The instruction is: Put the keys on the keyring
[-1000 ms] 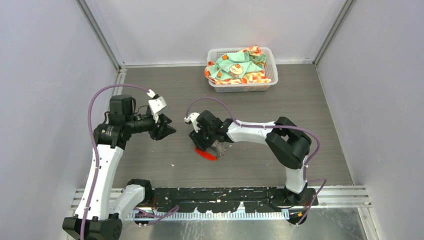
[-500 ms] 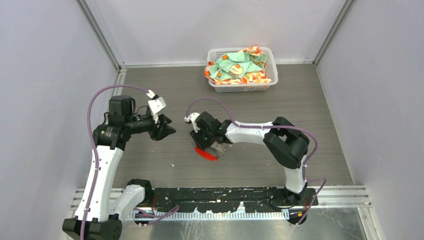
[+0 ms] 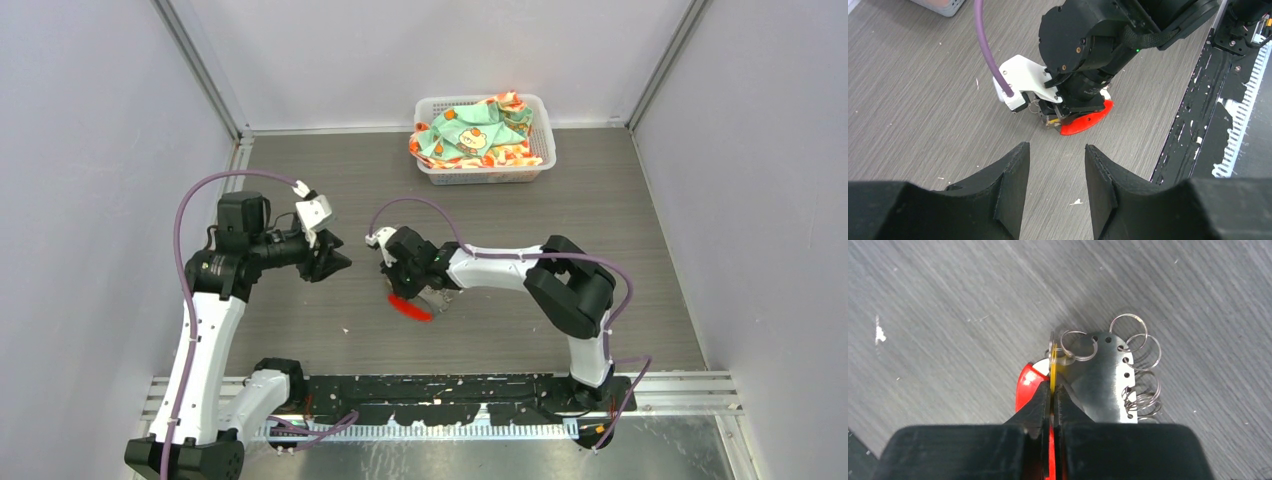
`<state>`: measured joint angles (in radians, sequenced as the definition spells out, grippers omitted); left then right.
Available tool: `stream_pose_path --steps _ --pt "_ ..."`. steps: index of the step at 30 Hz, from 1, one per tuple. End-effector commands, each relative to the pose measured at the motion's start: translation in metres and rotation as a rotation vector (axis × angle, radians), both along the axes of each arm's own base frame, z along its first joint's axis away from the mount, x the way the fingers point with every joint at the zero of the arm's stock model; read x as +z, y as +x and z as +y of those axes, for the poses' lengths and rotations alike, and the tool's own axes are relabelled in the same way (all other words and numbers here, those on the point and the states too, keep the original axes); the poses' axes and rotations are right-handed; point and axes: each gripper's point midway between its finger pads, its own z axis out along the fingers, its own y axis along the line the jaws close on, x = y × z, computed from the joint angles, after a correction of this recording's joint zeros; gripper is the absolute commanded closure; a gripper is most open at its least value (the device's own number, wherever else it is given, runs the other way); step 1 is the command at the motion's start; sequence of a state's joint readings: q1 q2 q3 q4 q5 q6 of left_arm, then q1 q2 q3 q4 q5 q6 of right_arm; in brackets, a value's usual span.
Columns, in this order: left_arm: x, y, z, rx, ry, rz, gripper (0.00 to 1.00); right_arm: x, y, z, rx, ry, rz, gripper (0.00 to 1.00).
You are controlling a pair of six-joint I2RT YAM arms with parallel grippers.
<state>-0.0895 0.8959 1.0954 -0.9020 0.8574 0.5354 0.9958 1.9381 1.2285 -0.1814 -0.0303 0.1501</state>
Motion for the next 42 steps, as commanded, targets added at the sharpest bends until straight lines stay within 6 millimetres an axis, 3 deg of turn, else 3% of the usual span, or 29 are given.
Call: stream_pose_path --steps 1,6,11,16,21,29,35,42 --pt "0.01 -0.002 0.001 -0.016 0.003 -0.051 0.54 0.065 -0.014 0.017 0.075 0.166 0.01 0.99" --pt "0.001 -0.014 -0.002 -0.102 0.028 -0.072 0.54 0.112 -0.039 0.009 0.154 0.271 0.067 0.99" --pt "-0.017 -0.037 -0.005 -0.222 0.049 -0.084 0.55 0.158 -0.051 -0.004 0.175 0.357 0.087 0.99" --pt "-0.021 -0.045 -0.008 -0.267 0.035 -0.088 0.56 0.199 -0.064 -0.012 0.214 0.422 0.077 0.99" --pt "-0.012 -0.048 -0.012 -0.286 0.009 -0.104 0.56 0.233 -0.077 -0.016 0.26 0.487 0.072 0.99" --pt "0.003 -0.074 -0.033 -0.365 -0.132 -0.086 0.55 0.283 -0.089 -0.02 0.285 0.555 0.071 0.99" --pt "0.028 -0.063 -0.051 -0.275 -0.271 -0.148 0.58 0.309 -0.093 -0.026 0.263 0.575 0.078 0.99" --pt "0.05 -0.053 -0.055 -0.216 -0.298 -0.2 0.56 0.334 -0.1 -0.031 0.27 0.603 0.078 0.99"
